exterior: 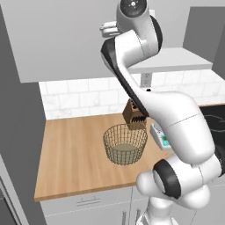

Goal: Open the cabinet, pick up the bread from the cabinet and place it in the basket. Then move the basket to the dining counter.

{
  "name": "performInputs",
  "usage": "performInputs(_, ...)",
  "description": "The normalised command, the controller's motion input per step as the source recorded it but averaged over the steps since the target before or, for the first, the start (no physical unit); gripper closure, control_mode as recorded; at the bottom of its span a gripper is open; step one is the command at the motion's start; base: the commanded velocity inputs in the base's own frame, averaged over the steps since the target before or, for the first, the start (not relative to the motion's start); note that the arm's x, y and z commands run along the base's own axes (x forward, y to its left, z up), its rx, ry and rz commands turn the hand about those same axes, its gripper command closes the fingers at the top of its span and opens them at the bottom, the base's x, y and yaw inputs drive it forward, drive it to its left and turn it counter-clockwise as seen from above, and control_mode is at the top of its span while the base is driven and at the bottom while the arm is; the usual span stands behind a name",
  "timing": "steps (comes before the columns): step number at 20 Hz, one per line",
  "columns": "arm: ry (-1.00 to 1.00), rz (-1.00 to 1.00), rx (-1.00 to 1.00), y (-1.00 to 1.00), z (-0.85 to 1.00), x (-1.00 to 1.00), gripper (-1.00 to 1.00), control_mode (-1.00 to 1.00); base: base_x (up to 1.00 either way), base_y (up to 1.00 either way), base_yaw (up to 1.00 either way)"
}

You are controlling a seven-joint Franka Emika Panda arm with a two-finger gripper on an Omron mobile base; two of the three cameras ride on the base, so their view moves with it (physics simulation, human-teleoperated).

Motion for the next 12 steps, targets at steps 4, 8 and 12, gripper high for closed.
performInputs(4, 0.0, 0.01, 0.0, 0.0, 0.0, 0.32, -1.0, -1.0, 0.0, 0.0, 0.0)
performInputs(8, 0.0, 0.06, 0.03, 0.0, 0.0, 0.3, -1.0, -1.0, 0.0, 0.0, 0.0)
performInputs(12, -0.01, 0.06, 0.0, -0.01, -0.1, 0.4, -1.0, -1.0, 0.0, 0.0, 0.0)
